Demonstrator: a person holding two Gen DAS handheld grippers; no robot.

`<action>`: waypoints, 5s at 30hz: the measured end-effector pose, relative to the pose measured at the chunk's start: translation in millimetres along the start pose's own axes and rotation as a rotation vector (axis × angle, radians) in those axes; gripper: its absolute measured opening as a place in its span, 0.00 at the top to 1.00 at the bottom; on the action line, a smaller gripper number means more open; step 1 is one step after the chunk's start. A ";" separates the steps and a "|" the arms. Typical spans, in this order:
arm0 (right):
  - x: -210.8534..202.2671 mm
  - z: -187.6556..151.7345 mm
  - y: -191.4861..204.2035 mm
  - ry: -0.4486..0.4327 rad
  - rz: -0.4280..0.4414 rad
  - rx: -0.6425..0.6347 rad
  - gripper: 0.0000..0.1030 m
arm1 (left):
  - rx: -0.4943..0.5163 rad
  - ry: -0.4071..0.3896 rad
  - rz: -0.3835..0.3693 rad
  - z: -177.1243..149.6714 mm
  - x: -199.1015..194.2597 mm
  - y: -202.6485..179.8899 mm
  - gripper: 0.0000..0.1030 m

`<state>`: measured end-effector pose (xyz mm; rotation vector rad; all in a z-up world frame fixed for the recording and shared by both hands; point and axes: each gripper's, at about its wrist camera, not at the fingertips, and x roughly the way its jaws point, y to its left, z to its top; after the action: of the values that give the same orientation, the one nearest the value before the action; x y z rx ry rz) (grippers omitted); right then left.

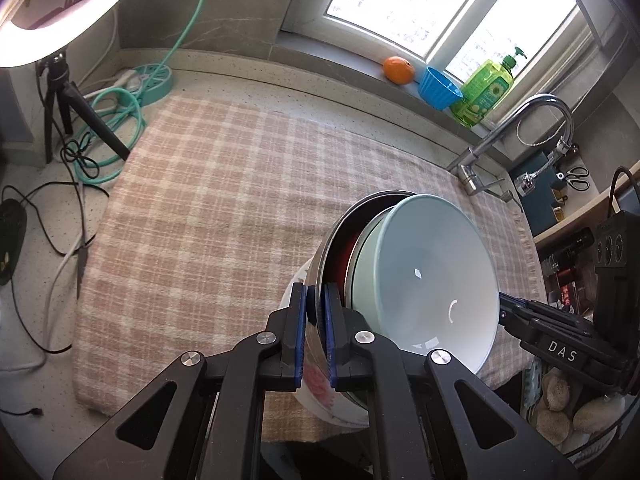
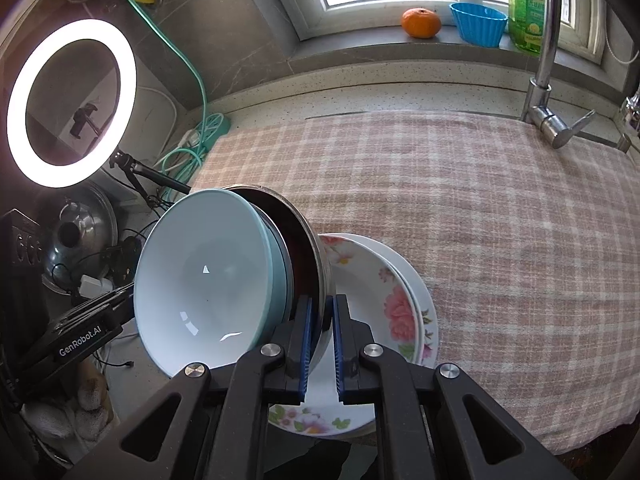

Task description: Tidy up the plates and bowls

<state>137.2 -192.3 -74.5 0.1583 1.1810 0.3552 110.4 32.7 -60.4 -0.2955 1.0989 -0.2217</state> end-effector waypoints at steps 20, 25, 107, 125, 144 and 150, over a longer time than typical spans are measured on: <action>8.5 -20.5 -35.5 0.042 -0.024 0.064 0.91 | 0.017 0.084 -0.010 -9.4 28.4 -16.8 0.94; 12.3 -22.0 -36.7 0.049 -0.025 0.071 0.91 | 0.021 0.092 -0.002 -10.0 32.4 -16.6 0.94; -95.2 -77.6 -33.7 -0.350 -0.130 0.051 0.28 | 0.166 -0.221 0.154 -55.1 -69.5 -57.4 0.34; -92.1 -77.1 -33.2 -0.340 -0.127 0.061 0.28 | 0.171 -0.229 0.154 -53.9 -72.8 -56.3 0.34; -86.2 -76.3 -33.2 -0.332 -0.128 0.068 0.28 | 0.174 -0.229 0.153 -51.0 -71.9 -53.3 0.34; -83.5 -76.1 -33.1 -0.324 -0.127 0.077 0.28 | 0.177 -0.228 0.153 -49.6 -71.2 -53.5 0.34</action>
<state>45.3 -257.4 -40.3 0.1992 0.8792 0.1638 33.0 -0.9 -3.2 -0.0753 0.8650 -0.1437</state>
